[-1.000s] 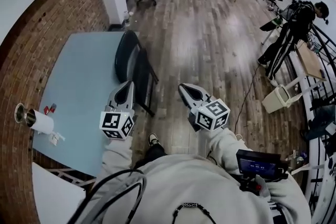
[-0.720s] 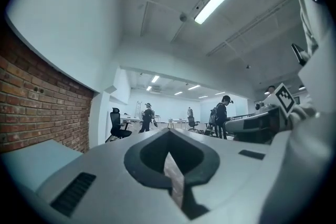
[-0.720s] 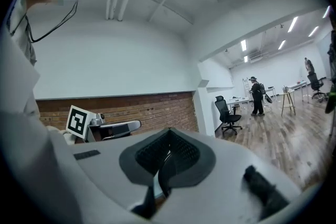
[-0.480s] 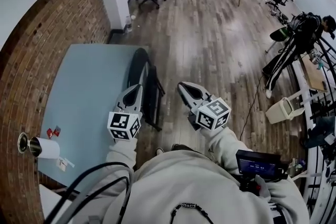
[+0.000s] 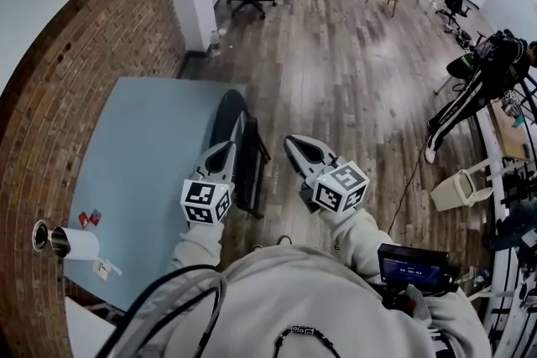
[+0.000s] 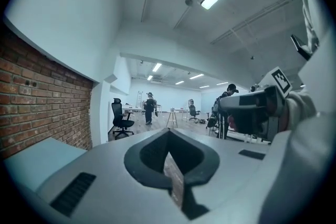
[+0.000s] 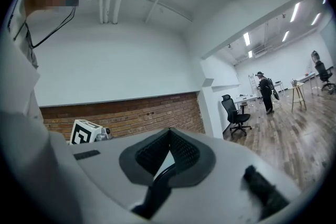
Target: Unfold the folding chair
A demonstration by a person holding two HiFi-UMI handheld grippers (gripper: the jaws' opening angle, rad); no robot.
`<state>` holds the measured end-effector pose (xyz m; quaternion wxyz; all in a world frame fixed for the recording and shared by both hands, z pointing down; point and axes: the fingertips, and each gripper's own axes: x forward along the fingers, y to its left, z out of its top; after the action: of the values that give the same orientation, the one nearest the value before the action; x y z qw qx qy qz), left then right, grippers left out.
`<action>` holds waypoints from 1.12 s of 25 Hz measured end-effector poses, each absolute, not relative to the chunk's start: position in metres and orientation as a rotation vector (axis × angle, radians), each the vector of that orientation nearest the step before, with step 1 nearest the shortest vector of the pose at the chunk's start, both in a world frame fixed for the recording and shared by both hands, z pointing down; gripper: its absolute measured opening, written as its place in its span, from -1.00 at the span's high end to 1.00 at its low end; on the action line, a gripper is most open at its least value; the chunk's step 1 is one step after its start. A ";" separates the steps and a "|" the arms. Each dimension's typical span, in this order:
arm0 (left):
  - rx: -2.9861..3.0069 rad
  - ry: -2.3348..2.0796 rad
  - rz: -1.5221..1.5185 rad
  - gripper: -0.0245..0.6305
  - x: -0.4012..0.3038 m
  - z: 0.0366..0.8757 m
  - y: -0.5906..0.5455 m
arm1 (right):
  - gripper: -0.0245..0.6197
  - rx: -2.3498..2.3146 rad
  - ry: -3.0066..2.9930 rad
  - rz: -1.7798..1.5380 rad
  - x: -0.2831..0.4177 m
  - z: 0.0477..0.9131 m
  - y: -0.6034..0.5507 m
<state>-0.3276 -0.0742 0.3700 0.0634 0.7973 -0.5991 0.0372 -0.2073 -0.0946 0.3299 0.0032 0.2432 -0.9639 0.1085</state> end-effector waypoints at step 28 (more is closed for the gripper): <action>1.794 -1.367 0.780 -0.07 -0.432 0.594 -0.186 | 0.90 0.875 -2.981 0.531 -0.171 0.379 -0.168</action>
<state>-0.4316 -0.1857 0.5940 0.3686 0.6986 -0.5326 0.3040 -0.1709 -0.1679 0.3791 -0.0051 0.2776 -0.9458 0.1686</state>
